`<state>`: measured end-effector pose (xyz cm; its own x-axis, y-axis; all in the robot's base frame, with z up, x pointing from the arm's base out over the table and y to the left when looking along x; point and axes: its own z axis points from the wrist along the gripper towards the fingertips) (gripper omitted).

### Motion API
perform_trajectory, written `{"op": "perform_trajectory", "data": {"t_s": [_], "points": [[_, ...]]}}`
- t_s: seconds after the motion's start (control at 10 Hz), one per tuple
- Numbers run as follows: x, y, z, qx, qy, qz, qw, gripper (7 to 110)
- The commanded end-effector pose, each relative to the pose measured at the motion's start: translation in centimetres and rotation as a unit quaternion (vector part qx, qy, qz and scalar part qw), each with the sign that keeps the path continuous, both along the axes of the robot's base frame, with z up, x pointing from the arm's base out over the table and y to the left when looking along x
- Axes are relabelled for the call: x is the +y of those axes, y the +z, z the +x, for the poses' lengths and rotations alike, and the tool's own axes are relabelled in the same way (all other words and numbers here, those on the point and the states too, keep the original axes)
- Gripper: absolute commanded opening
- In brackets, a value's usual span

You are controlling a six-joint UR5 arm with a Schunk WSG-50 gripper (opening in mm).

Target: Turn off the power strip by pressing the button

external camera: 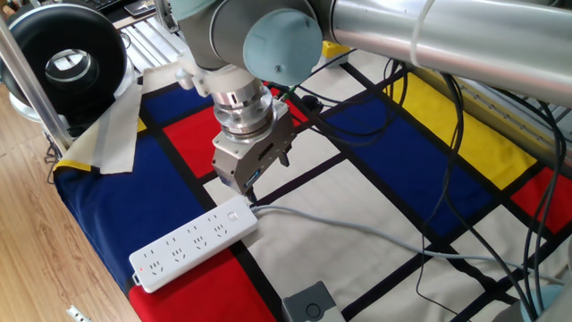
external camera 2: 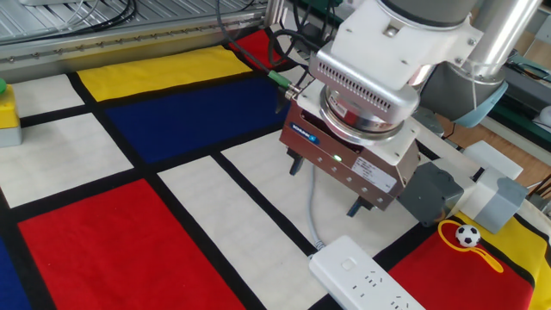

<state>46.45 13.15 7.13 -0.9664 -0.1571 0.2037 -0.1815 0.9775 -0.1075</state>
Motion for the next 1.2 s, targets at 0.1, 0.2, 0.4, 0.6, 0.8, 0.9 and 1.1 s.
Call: {"op": "perform_trajectory", "data": {"t_s": [0.1,0.2,0.4,0.6,0.8,0.9,1.1], "points": [[0.5,0.1,0.0,-0.001,-0.015,0.008,0.9999,88],[0.3,0.1,0.0,-0.001,-0.017,0.004,0.9998,88],[1.0,-0.2,1.8,-0.002,-0.016,0.003,0.9999,88],[2.5,-1.2,3.9,0.000,-0.002,0.037,0.9993,88],[3.6,1.0,5.1,0.003,0.018,0.060,0.9981,88],[4.3,3.2,5.6,0.004,0.035,0.080,0.9962,88],[5.0,7.2,7.5,0.006,0.148,0.139,0.9791,88]]}}
